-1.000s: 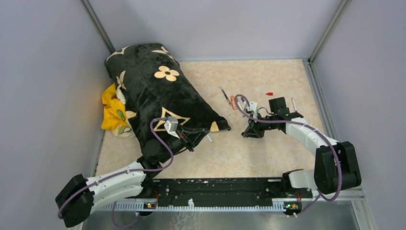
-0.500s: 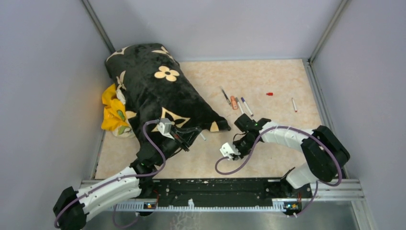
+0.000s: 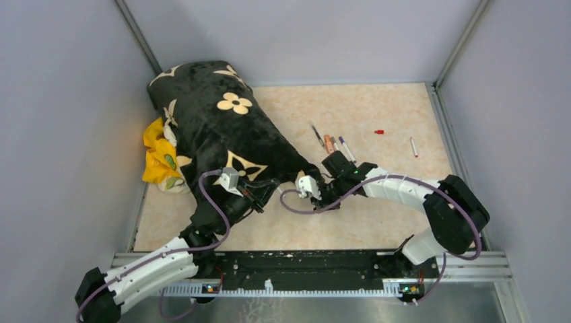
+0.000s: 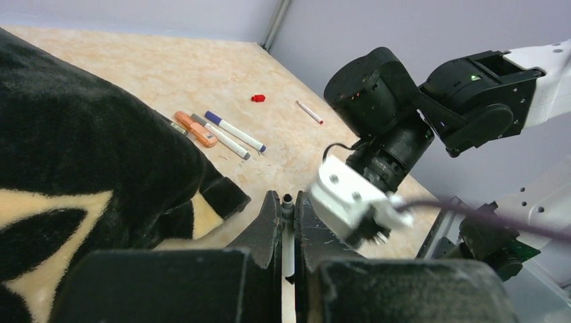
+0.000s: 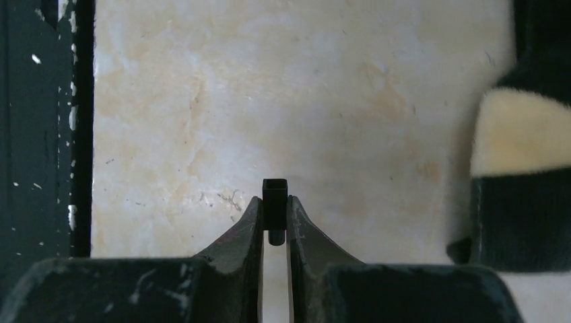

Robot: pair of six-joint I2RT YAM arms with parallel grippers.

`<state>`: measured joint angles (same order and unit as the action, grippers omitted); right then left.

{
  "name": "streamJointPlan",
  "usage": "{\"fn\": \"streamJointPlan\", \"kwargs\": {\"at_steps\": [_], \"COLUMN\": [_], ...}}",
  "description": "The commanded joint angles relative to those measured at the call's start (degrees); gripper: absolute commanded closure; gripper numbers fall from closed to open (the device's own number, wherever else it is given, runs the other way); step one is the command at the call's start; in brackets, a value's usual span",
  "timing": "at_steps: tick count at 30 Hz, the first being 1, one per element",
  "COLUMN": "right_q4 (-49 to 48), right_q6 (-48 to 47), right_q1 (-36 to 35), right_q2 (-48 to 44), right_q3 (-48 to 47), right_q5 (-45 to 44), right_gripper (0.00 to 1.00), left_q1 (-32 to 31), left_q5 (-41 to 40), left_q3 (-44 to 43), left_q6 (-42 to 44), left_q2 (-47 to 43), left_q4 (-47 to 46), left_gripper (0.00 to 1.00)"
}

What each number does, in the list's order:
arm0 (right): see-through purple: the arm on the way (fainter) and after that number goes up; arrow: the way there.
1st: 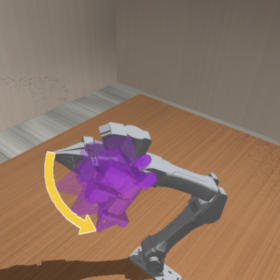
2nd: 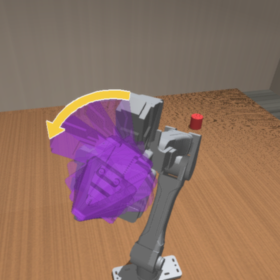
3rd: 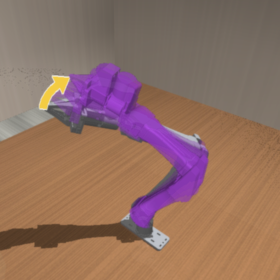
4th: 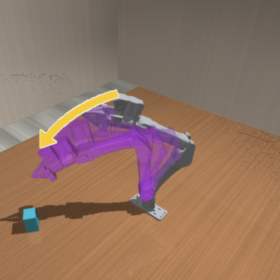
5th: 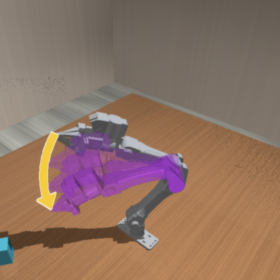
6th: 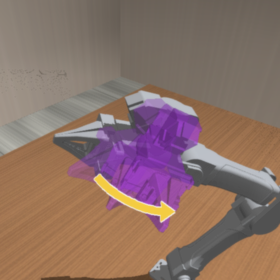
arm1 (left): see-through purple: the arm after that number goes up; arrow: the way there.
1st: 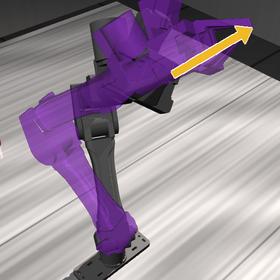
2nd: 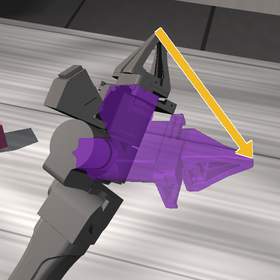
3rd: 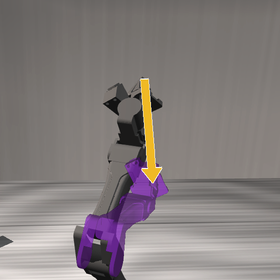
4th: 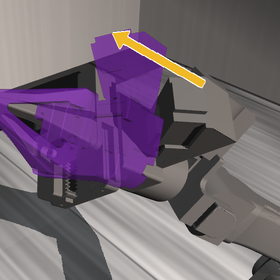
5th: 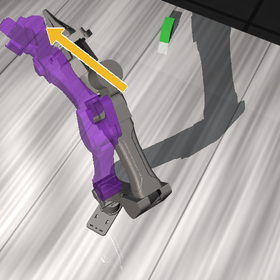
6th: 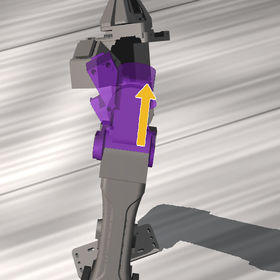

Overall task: Insert the pens into the pen caps
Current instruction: Place the pen cap at the center of the board.

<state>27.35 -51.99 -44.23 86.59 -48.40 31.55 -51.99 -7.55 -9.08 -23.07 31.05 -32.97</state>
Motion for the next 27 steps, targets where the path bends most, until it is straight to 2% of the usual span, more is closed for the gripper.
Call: {"fn": "streamJointPlan", "kwargs": {"at_steps": [1, 3, 8, 11, 15, 20, 23, 27], "right_q4": [-9.15, -13.30, -20.88, -22.85, -23.41, -23.18, -22.93, -22.73], "right_q6": [25.45, 35.64, 54.95, 60.88, 64.93, 65.52, 65.94, 66.03], "right_q1": [7.17, 10.56, 11.01, 10.96, 11.01, 10.98, 10.99, 10.99], "right_q2": [-5.89, -7.36, -7.03, -5.02, -2.89, -0.43, 0.73, 0.91], "right_q3": [2.50, 4.59, 8.68, 9.05, 8.58, 8.25, 7.83, 7.50], "right_q5": [3.97, 4.95, 1.96, 0.00, -2.56, -7.30, -7.01, -5.84], "right_gripper": [0.98, 0.98, 1.00, 0.98, 0.90, 0.85, 0.80, 0.67], "left_q1": [0.13, 0.13, 0.13, 0.13, 0.13, 0.13, 0.13, 0.13], "left_q5": [-1.62, -2.00, -2.37, -2.47, -2.63, -2.25, -1.79, -1.05], "left_q3": [1.41, 1.44, 0.93, 0.78, 0.97, 1.29, 1.35, 1.56], "left_q6": [0.05, 0.04, -0.08, -0.53, -1.46, -2.59, -3.21, -4.32], "left_q2": [-1.49, -1.36, -1.08, -1.07, -0.85, 0.38, 1.29, 1.99], "left_q4": [0.63, 0.41, 0.52, 0.59, 0.26, -1.34, -2.14, -3.05], "left_gripper": [1.00, 1.00, 1.00, 1.00, 1.00, 1.00, 1.00, 1.00]}}
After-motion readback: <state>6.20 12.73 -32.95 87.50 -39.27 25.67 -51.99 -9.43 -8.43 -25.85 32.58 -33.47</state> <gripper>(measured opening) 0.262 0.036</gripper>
